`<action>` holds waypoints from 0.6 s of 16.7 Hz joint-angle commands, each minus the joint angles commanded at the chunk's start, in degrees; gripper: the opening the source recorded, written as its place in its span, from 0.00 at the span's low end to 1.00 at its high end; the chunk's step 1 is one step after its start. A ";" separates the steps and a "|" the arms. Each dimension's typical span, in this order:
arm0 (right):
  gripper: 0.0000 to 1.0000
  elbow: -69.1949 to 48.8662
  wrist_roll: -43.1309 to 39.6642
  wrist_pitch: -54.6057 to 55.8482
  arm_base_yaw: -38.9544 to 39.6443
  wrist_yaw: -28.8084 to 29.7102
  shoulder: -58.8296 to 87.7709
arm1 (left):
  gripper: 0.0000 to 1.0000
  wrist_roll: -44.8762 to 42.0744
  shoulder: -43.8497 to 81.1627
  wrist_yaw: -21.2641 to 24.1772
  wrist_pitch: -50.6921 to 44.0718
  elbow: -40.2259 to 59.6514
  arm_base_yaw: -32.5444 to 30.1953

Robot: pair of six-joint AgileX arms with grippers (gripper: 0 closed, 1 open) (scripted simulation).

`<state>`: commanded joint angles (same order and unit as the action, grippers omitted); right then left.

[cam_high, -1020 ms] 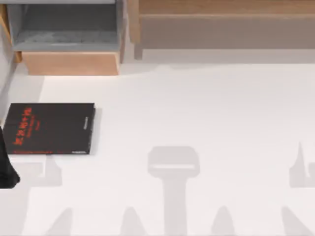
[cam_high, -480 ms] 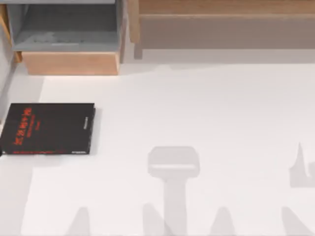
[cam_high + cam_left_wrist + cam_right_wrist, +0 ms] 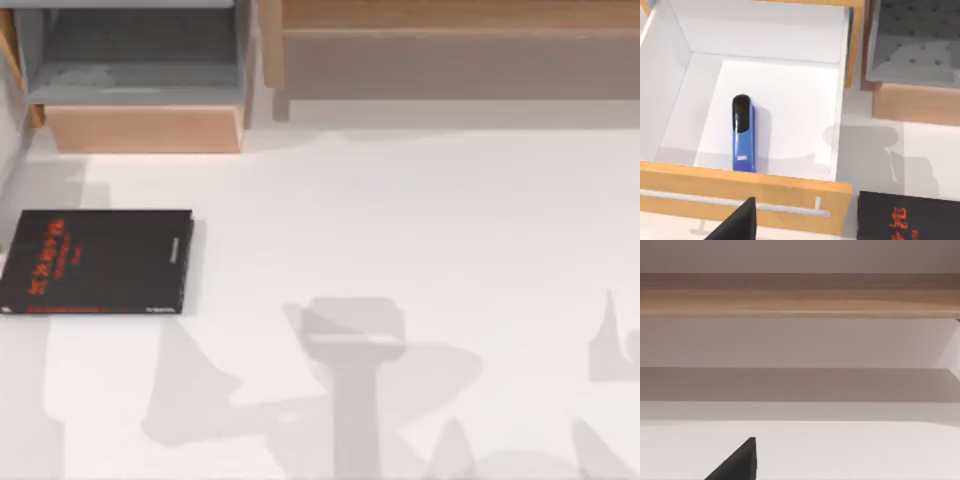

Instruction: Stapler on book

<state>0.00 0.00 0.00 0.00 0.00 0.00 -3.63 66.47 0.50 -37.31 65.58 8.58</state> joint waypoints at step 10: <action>1.00 0.00 0.00 0.00 0.00 0.00 0.00 | 1.00 -3.03 59.44 0.30 -32.25 58.28 8.00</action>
<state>0.00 0.00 0.00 0.00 0.00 0.00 -6.66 125.91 0.79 -69.55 123.86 16.59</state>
